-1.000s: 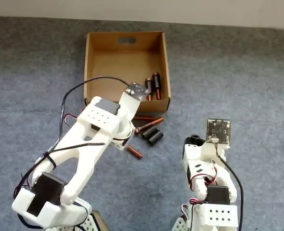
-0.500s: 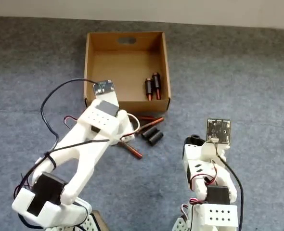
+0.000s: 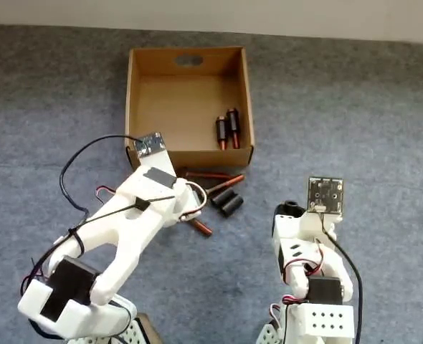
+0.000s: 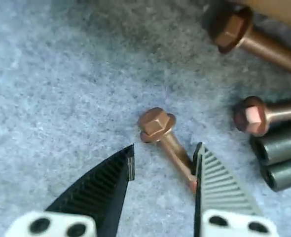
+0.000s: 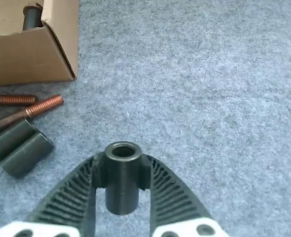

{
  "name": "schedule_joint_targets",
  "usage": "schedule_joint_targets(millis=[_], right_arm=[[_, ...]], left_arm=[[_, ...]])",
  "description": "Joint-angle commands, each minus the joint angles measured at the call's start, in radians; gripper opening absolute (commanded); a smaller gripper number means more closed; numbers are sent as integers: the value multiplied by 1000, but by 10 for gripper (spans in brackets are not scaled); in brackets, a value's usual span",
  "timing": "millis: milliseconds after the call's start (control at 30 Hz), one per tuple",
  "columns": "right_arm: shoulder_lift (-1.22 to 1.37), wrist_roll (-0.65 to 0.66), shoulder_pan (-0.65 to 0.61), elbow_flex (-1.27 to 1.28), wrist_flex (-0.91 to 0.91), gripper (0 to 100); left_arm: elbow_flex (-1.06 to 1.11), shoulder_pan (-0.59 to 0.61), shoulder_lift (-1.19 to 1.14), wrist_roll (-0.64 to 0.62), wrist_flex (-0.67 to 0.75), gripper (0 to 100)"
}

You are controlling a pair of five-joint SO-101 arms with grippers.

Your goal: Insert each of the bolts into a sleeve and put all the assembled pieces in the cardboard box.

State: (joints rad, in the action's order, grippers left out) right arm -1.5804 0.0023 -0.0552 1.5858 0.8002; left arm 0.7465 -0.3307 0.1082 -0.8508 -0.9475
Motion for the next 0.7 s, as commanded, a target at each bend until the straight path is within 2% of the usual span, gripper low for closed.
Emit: schedule_joint_targets(millis=[0, 100, 200, 467, 667], right_arm=[[-15, -3, 10, -5, -8, 6], [-15, -3, 10, -5, -8, 6], [-15, -3, 10, -5, -8, 6], [-15, -3, 10, -5, -8, 6], [-15, -3, 10, -5, -8, 6]], left_arm=[[-2, -10, 2, 0, 9, 109], [-2, -8, 2, 15, 12, 2], [-2, -8, 2, 114, 8, 15], [-10, 4, 5, 557, 12, 7], [-10, 61, 4, 574, 14, 7]])
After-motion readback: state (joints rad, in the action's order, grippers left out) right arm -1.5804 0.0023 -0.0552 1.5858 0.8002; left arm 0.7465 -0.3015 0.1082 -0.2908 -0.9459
